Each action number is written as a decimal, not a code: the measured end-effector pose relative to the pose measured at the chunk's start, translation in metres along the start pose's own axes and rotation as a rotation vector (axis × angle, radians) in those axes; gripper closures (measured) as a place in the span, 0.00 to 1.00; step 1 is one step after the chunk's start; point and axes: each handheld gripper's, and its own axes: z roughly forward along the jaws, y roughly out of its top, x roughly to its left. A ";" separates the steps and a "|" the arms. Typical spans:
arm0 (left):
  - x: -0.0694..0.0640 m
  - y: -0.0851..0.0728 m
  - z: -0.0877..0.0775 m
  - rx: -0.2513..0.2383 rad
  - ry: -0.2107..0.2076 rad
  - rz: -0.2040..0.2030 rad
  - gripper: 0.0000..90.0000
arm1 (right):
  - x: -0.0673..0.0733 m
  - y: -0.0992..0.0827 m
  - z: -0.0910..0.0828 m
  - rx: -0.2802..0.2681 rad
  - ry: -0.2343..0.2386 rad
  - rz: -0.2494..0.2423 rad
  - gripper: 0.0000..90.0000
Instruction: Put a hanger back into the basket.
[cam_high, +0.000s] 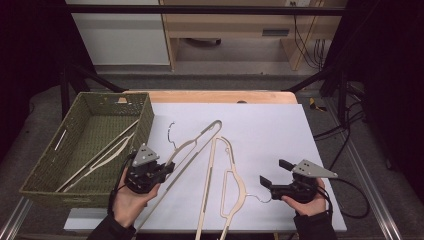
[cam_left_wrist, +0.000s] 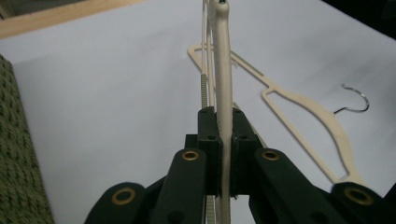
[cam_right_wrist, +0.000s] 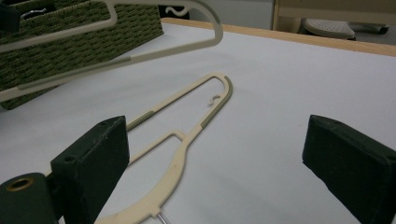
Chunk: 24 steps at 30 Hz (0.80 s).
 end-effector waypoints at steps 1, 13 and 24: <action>0.001 0.003 -0.004 -0.011 -0.010 0.005 0.95 | 0.000 0.000 0.000 -0.001 -0.001 0.000 0.08; 0.011 0.044 -0.050 -0.120 -0.066 0.097 0.95 | -0.002 -0.001 -0.001 -0.005 -0.015 -0.001 0.06; 0.037 0.071 -0.084 -0.146 -0.029 0.171 0.95 | -0.003 -0.001 -0.002 -0.009 -0.017 -0.011 0.05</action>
